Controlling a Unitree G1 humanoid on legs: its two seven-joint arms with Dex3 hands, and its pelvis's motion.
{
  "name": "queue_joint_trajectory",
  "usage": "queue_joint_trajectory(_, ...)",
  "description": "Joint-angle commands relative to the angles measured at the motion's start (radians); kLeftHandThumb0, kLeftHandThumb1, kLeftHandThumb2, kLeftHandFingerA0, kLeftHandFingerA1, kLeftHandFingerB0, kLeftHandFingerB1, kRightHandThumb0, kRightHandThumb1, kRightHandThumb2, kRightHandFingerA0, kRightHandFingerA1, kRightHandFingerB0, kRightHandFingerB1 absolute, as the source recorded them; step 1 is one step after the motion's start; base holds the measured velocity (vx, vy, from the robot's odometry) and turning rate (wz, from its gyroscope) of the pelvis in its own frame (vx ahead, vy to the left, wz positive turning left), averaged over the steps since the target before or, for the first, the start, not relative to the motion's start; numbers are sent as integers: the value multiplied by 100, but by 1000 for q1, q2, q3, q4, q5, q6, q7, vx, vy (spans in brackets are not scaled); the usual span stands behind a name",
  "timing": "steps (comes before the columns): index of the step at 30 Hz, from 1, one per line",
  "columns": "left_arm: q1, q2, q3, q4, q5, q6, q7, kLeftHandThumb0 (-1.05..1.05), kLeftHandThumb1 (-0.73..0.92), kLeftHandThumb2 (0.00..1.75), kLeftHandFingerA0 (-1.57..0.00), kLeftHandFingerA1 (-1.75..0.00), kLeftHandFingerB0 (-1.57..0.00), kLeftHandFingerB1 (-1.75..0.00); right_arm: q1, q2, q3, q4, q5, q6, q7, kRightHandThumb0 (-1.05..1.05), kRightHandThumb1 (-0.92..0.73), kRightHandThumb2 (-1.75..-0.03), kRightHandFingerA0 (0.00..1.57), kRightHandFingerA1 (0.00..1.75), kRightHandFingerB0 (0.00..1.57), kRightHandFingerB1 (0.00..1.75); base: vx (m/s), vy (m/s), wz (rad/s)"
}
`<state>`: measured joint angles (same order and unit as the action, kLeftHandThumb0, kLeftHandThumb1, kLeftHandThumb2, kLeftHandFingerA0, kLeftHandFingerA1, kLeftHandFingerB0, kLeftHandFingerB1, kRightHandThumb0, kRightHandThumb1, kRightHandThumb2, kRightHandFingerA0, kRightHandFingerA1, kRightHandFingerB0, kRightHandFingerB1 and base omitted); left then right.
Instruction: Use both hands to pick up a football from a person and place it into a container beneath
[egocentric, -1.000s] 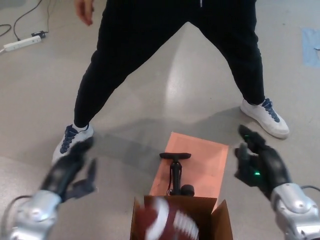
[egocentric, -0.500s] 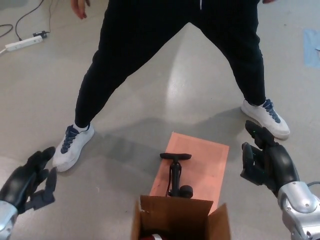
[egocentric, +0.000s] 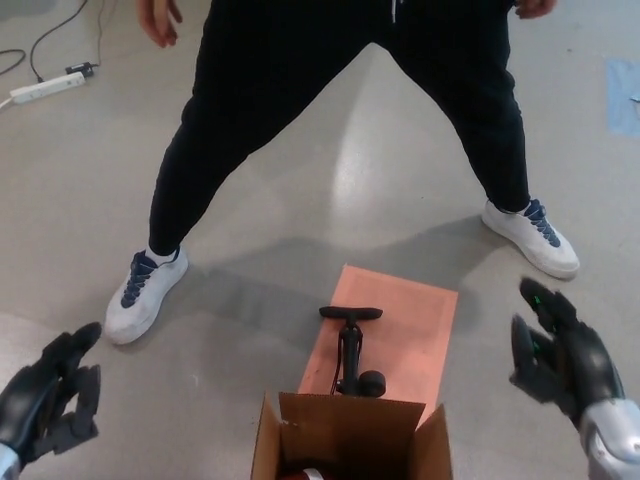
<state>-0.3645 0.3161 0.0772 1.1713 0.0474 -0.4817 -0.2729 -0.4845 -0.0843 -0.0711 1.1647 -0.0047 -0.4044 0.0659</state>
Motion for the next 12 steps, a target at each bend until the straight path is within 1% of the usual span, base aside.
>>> queue_joint_trajectory(1, 17, 15, 44, 33, -40, 5, -17, -91, 85, 117, -4, -15, -4, -10, -10, -36, -36, 82, 13, 43, -10, -81, -79, -111, 7, 42, 8, 26, 0, 0, 0)
queue_joint_trajectory(2, 11, 15, 49, 38, -42, 11, -17, -93, 86, 117, -5, -14, -4, -9, -13, -38, -42, 85, 15, 45, -12, -73, -75, -111, 5, 45, 2, 30, 0, 0, 0)
queue_joint_trajectory(3, 2, 14, 55, 45, -43, 20, -18, -93, 86, 117, -5, -14, -4, -9, -18, -41, -50, 90, 18, 48, -14, -73, -75, -111, 5, 45, 2, 30, 0, 0, 0)
queue_joint_trajectory(4, 0, 18, 73, 55, -56, 17, -26, -93, 85, 118, -6, -18, -6, -10, -16, -44, -49, 97, 10, 45, -19, -79, -76, -111, 17, 49, 0, 30, 0, 0, 0)
queue_joint_trajectory(5, -1, 20, 82, 59, -60, 15, -31, -93, 85, 118, -6, -18, -6, -10, -16, -45, -48, 100, 6, 43, -21, -79, -76, -111, 17, 49, 0, 30, 0, 0, 0)
queue_joint_trajectory(6, 5, 30, 99, 56, -71, 8, -38, -95, 86, 119, -7, -19, -6, -9, -11, -48, -23, 99, -24, 37, -30, -82, -77, -108, 11, 45, 5, 28, 0, 0, 0)
queue_joint_trajectory(7, 9, 31, 107, 58, -73, 4, -42, -90, 83, 118, -6, -23, -6, -12, -7, -49, -13, 99, -34, 34, -36, -80, -92, -73, 18, 33, 8, 21, 0, 0, 0)
queue_joint_trajectory(11, 14, 32, 123, 60, -71, 0, -50, -90, 83, 118, -6, -23, -6, -12, -3, -50, 0, 99, -43, 32, -45, -80, -92, -73, 18, 33, 8, 21, 0, 0, 0)
queue_joint_trajectory(12, 24, 38, 123, 56, -68, -8, -50, -83, 92, 76, -3, -26, 0, -16, 9, -51, -1, 94, -41, 15, -34, -84, -77, -113, 14, 47, 0, 24, 0, 0, 0)
